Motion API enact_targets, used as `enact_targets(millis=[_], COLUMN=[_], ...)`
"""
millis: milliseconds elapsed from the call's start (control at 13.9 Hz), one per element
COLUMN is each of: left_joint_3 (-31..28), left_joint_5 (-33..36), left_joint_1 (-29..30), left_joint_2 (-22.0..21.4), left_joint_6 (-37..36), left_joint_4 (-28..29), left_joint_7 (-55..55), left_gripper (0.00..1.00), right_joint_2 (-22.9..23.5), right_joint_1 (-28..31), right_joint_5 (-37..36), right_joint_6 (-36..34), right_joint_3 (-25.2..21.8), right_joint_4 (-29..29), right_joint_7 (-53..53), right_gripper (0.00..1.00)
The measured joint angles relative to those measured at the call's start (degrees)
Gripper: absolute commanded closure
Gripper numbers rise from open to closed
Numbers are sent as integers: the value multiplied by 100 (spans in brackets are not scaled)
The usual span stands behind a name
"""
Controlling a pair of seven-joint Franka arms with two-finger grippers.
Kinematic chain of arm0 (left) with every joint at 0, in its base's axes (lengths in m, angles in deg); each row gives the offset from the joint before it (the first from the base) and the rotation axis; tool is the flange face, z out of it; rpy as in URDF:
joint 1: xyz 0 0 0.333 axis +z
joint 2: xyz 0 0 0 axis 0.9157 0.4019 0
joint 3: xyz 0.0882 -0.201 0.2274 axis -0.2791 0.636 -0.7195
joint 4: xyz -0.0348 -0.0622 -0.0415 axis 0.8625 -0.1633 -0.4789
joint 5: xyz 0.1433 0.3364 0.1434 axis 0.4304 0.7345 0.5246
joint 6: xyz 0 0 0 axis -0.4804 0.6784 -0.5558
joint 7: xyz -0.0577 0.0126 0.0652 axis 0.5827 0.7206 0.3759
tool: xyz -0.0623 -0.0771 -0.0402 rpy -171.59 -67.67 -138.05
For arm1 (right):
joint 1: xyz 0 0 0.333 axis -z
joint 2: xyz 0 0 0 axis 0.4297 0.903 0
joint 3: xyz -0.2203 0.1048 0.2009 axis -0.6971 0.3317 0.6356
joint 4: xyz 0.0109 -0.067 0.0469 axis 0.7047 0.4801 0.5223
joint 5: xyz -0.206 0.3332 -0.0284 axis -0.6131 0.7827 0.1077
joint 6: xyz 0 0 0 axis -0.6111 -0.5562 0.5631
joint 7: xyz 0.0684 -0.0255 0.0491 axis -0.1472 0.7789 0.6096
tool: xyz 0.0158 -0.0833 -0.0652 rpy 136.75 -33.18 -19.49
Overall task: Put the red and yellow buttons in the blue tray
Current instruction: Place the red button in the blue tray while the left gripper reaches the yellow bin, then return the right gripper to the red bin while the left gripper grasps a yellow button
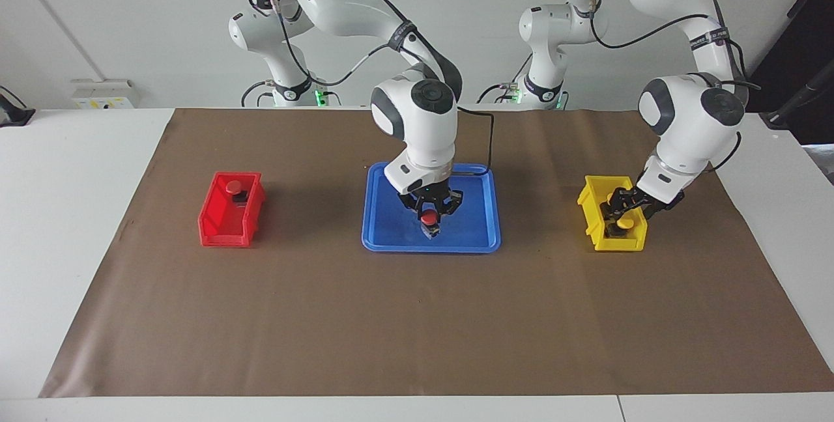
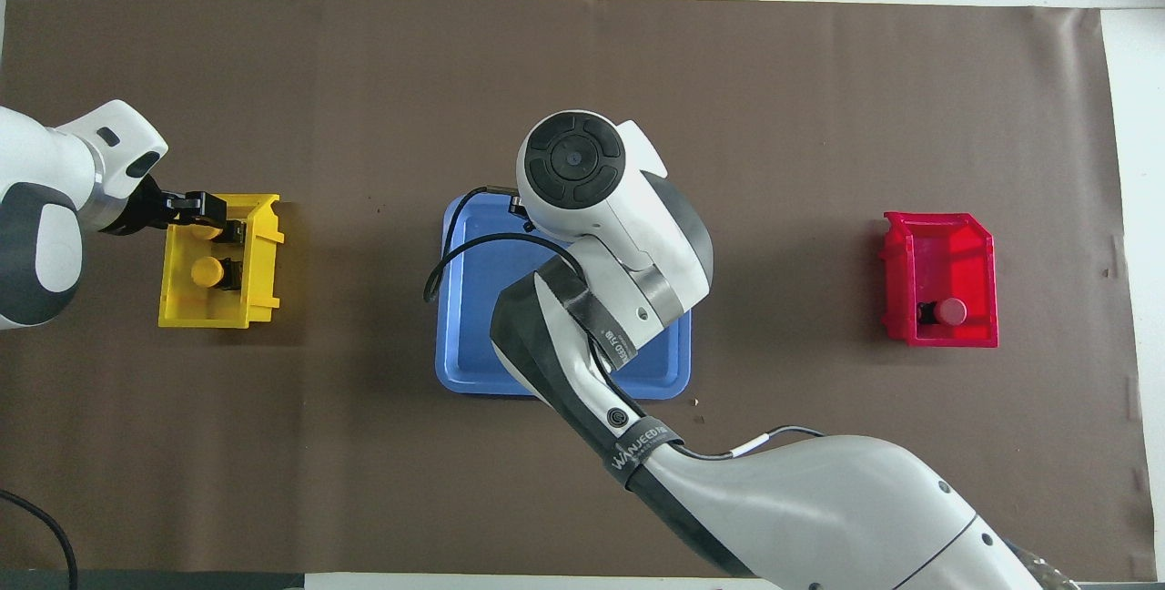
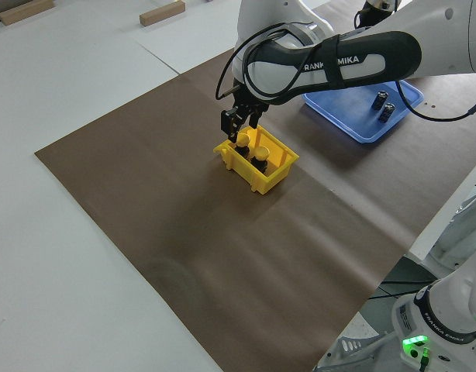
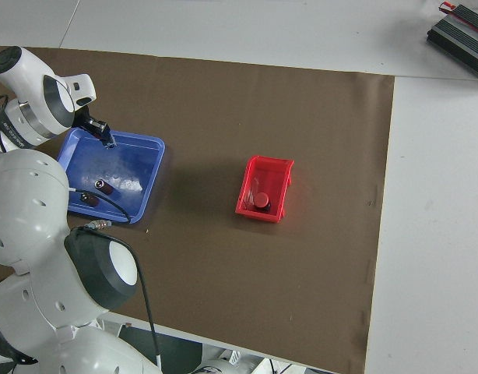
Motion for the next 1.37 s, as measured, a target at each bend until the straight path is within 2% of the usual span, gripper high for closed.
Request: enact_targets(millis=[72, 144, 360, 432, 504, 576, 648, 792, 936, 1152, 1224, 1368], left_joint_3=[1, 6, 32, 34, 34, 34, 33, 28, 28, 28, 28, 28], left_joint_5=[0, 0, 0, 0, 0, 0, 0, 0, 0, 0, -1, -1], left_joint_1=[-1, -4, -12, -12, -12, -12, -10, -8, -8, -8, -8, -8], left_joint_2=[2, 4, 36, 61, 90, 118, 142, 160, 160, 154, 154, 152], left_joint_6=[66, 128, 241, 283, 350, 411, 479, 543, 548, 548, 549, 542], left_joint_4=[26, 50, 89, 107, 137, 162, 181, 216, 245, 275, 276, 271], left_joint_7=[11, 33, 109, 116, 119, 123, 130, 141, 174, 182, 184, 188], left_gripper=[25, 25, 25, 25, 25, 28, 34, 58, 59, 86, 91, 94], right_joint_2=[12, 12, -8, -22, -37, -53, -77, -179, -485, -1375, -1717, -2463], right_joint_1=[-1, -1, -1, -1, -1, -1, -3, -1, 194, 1328, 1809, 2724], right_joint_5=[0, 0, 1, 3, 3, 3, 3, -36, -189, -208, -187, -41], right_joint_6=[0, -5, 4, 22, 35, 41, 40, -112, -556, -1488, -1683, -1589], right_joint_3=[-1, -1, -4, -4, -4, -4, -4, -37, -137, -174, -176, -179], right_joint_4=[35, 71, 225, 309, 381, 419, 429, 324, 86, 201, 458, 1390], right_joint_7=[0, 0, -1, -14, -49, -71, -80, -82, 82, 1896, 2627, 4047], right_gripper=[84, 77, 71, 54, 14, 0, 0, 0, 0, 0, 0, 3])
